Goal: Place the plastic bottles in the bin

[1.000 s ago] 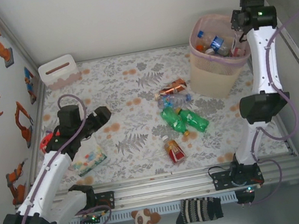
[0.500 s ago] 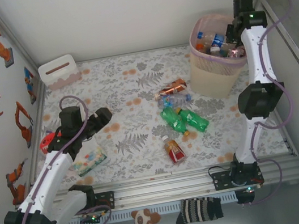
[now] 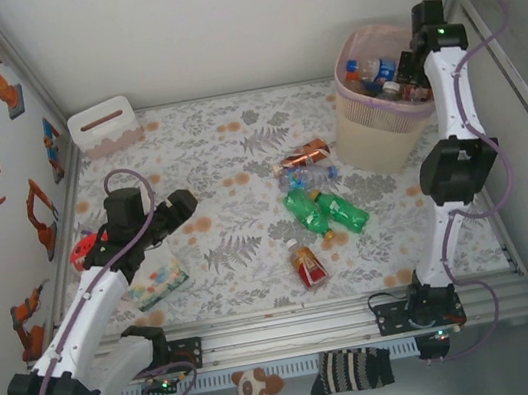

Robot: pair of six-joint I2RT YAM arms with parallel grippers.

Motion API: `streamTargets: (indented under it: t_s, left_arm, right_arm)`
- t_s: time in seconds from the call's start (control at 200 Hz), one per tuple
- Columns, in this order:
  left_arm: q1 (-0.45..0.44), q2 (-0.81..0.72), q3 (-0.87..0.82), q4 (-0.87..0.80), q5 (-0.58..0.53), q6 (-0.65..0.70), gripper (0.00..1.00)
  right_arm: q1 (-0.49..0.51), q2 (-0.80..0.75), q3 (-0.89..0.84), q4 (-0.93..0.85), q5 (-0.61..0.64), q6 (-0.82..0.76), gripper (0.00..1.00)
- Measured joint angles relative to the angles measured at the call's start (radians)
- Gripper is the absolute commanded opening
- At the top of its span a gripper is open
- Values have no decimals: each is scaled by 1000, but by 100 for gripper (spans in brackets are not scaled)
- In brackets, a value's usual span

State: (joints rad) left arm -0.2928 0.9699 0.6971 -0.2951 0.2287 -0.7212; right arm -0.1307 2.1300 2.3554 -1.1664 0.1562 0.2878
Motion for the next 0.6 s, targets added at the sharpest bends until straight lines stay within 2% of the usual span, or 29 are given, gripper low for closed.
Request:
streamTargets:
  t_s: [0.26,0.601]
  left_arm:
    - [0,0,0,1,0,0,83]
    - [2,47,2,9,35,0,80]
  right_arm:
    - [-2,-38,45,-27,-14,1,60]
    - [-3,-250,50,-54,-34,-2,56]
